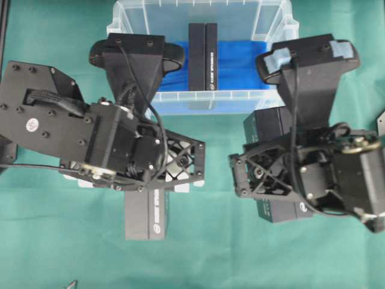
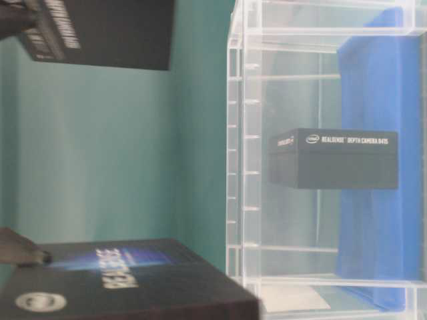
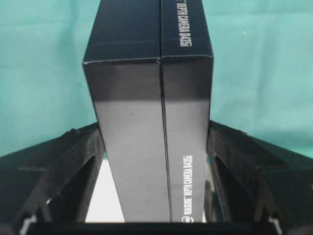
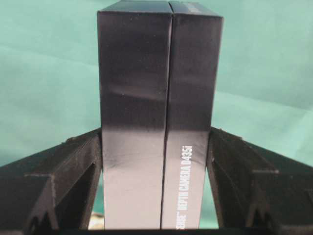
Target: Take the box out of the case with both arms.
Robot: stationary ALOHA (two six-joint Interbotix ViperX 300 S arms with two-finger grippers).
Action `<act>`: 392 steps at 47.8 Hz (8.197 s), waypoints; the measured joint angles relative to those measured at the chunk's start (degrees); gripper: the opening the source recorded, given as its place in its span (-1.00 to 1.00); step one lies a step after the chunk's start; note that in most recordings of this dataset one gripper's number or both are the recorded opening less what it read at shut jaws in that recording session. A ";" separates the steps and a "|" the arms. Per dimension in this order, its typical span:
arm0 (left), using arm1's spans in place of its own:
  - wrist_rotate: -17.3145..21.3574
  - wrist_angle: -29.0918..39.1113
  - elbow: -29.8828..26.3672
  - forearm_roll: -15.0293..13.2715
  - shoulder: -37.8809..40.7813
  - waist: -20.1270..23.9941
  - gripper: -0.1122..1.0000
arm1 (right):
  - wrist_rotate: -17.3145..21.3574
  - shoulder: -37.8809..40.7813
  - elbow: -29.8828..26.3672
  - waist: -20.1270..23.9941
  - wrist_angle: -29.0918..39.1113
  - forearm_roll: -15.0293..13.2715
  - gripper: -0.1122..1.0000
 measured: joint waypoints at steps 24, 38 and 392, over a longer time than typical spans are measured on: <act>-5.01 -21.62 24.17 0.44 -5.89 -1.58 0.34 | 5.19 0.00 17.93 0.00 -17.40 1.93 0.38; -5.19 -31.90 34.19 0.09 -6.15 -1.67 0.34 | 10.02 0.18 26.46 -0.18 -27.33 2.11 0.38; 28.39 -13.97 45.44 -0.53 -35.42 34.37 0.83 | -41.04 -27.07 34.19 -44.21 -13.80 5.54 0.87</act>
